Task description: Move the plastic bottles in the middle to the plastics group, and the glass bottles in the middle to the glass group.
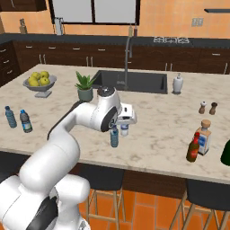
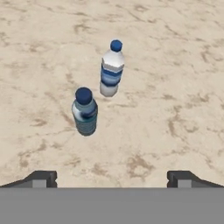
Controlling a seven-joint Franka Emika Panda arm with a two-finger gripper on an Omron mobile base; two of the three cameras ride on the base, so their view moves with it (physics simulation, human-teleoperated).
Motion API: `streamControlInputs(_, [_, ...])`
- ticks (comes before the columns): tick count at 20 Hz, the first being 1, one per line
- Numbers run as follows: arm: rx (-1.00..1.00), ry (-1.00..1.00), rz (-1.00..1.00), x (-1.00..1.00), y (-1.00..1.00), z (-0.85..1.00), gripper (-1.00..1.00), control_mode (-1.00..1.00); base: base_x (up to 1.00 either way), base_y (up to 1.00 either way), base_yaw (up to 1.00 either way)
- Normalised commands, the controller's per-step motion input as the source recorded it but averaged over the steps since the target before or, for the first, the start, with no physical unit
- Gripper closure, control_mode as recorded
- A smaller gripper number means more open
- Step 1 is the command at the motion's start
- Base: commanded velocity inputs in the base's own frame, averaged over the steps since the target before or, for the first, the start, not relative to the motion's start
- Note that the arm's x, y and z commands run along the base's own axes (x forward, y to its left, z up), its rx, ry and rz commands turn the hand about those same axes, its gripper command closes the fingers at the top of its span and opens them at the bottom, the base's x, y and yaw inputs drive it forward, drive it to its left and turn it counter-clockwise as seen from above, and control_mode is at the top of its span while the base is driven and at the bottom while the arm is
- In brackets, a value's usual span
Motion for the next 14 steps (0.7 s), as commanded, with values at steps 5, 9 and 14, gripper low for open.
streamControlInputs(5, [0.02,0.0,0.02,0.02,0.45,-0.02,-1.0,-1.0,0.0,0.0,0.0])
streamControlInputs(9, [0.04,0.0,0.0,0.12,0.43,-0.03,-1.0,-1.0,0.0,0.0,0.0])
streamControlInputs(14, [0.02,0.08,0.0,0.2,0.09,-0.12,-1.0,-1.0,0.0,0.0,0.0])
